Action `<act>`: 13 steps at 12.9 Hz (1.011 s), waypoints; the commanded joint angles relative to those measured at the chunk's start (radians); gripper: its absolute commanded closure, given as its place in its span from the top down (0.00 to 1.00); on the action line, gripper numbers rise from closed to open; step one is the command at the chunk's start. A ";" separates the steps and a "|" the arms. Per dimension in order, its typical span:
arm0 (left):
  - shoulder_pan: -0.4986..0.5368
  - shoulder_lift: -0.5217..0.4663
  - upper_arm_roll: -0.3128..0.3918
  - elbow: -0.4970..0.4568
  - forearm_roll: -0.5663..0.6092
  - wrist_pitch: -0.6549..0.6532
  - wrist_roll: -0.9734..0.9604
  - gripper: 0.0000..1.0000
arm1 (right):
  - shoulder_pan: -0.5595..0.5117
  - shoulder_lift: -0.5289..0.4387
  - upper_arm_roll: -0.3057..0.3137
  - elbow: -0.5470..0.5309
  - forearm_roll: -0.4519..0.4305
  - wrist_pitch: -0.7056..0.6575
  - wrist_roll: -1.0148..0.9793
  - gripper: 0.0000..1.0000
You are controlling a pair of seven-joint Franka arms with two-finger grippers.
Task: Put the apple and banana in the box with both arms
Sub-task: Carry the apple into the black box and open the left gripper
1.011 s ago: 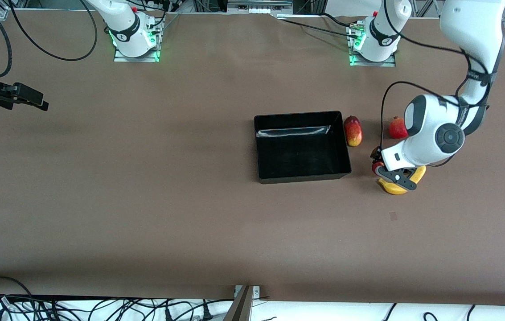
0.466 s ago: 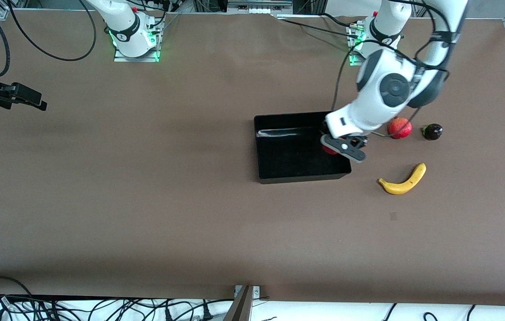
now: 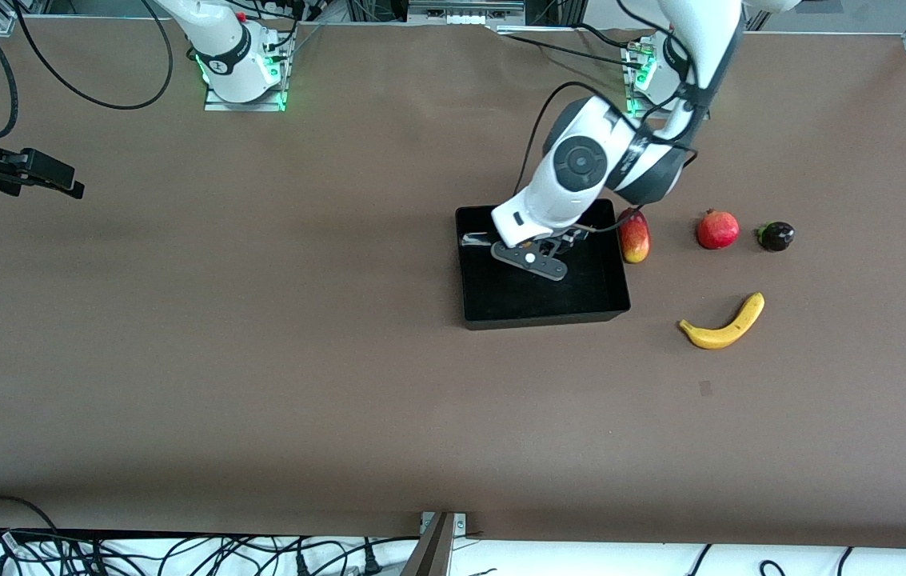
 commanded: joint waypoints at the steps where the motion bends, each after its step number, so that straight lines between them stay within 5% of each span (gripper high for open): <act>1: -0.017 0.076 0.015 0.054 -0.024 0.046 -0.009 0.00 | -0.017 -0.001 0.015 0.011 -0.013 -0.014 -0.003 1.00; 11: -0.055 0.197 0.016 0.054 -0.073 0.149 -0.017 0.00 | -0.018 0.006 0.008 0.011 -0.013 -0.014 -0.008 1.00; 13: -0.055 0.200 0.016 0.054 -0.072 0.149 -0.017 0.25 | -0.018 0.006 0.004 0.009 -0.011 -0.015 -0.008 1.00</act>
